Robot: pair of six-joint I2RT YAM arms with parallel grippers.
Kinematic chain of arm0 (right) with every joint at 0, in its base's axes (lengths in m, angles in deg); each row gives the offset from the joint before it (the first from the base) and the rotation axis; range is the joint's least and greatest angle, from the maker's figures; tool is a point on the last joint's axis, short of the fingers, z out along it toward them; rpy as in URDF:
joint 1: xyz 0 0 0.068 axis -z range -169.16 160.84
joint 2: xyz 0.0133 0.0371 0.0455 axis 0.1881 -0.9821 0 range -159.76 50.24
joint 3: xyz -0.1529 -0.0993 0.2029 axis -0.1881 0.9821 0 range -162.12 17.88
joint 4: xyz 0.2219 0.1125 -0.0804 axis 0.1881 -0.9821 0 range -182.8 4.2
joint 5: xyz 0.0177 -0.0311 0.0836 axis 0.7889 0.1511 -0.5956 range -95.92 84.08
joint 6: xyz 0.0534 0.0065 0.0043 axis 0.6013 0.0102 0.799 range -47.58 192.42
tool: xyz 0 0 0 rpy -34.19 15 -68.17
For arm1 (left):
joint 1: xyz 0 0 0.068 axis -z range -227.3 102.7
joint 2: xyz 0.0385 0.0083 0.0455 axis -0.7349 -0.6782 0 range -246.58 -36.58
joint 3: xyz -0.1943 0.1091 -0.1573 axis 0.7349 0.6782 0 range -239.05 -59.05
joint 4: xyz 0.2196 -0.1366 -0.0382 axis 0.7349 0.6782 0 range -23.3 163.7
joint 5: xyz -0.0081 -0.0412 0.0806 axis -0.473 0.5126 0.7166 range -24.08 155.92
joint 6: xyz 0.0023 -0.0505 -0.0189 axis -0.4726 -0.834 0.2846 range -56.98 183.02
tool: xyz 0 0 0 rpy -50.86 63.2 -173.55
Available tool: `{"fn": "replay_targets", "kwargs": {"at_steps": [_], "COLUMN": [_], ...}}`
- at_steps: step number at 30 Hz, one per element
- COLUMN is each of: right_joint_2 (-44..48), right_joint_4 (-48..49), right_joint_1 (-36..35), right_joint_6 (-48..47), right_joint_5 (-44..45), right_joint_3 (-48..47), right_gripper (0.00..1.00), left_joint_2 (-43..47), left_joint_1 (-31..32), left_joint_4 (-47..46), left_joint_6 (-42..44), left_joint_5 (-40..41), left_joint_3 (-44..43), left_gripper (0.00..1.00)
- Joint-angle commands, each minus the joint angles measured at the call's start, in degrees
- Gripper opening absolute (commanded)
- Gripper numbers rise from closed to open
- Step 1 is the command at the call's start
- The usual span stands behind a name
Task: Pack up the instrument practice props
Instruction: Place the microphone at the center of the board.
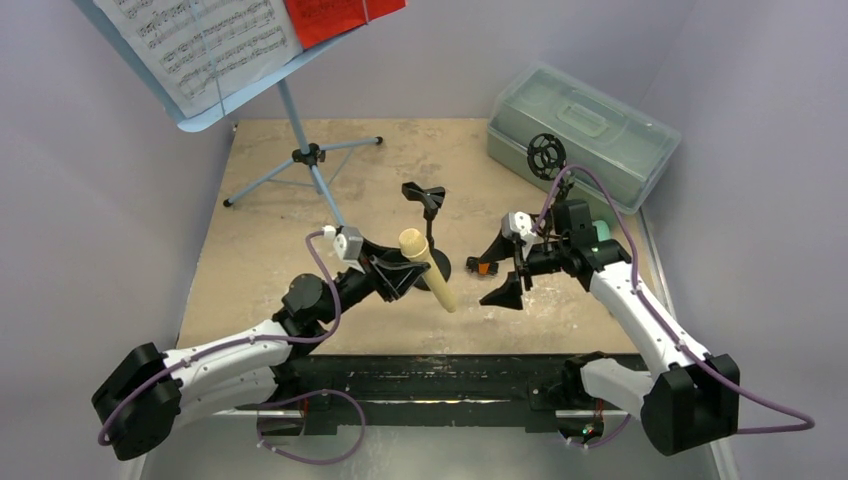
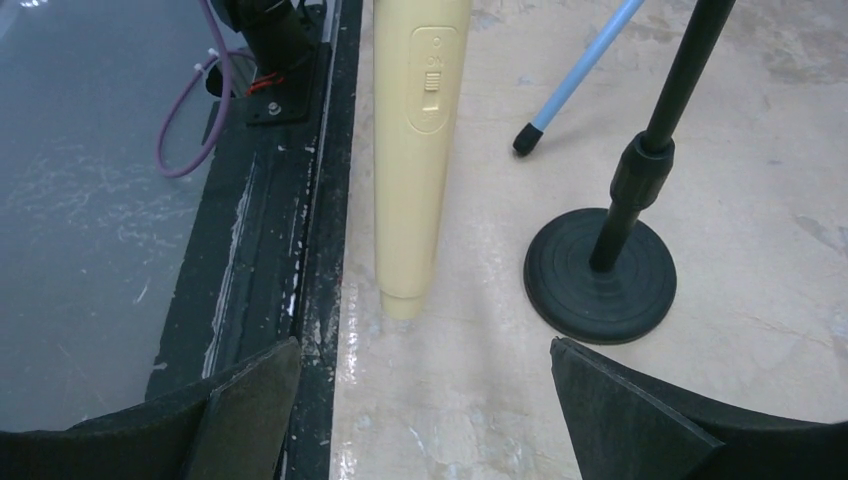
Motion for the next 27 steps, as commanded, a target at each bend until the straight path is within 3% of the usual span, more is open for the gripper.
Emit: {"fn": "replay_targets", "kwargs": {"at_steps": [1, 13, 20, 22, 24, 27], "right_joint_2": [-0.3, -3.4, -5.2, -5.2, -4.9, -4.7], "right_joint_4": [6.4, 18.8, 20.9, 21.0, 20.7, 19.0], "right_joint_1": [0.2, -5.0, -8.7, -8.7, -8.7, -8.7], "right_joint_6": [4.5, 15.8, 16.9, 16.9, 16.4, 14.6], "right_joint_5": [-4.2, -1.4, 0.2, 0.4, 0.4, 0.0], "right_joint_3": [1.6, 3.7, 3.9, 3.8, 3.6, 3.1], "right_gripper": [0.99, 0.98, 0.89, 0.81, 0.66, 0.27], "left_joint_2": [-2.9, -15.5, -21.6, -22.6, -23.1, -23.3], "left_joint_1": [0.8, 6.8, 10.8, 11.3, 11.5, 11.7], "left_joint_4": [-9.9, -19.6, -25.1, -25.5, -25.5, -25.5], "left_joint_6": [-1.7, -2.0, -1.1, -1.1, -1.1, -1.4], "left_joint_5": [3.0, 9.5, 14.3, 14.5, 14.8, 15.3], "left_joint_3": [0.1, -4.6, -6.9, -7.4, -7.6, -7.1], "left_gripper": [0.0, 0.0, 0.0, 0.0, 0.0, 0.0]}}
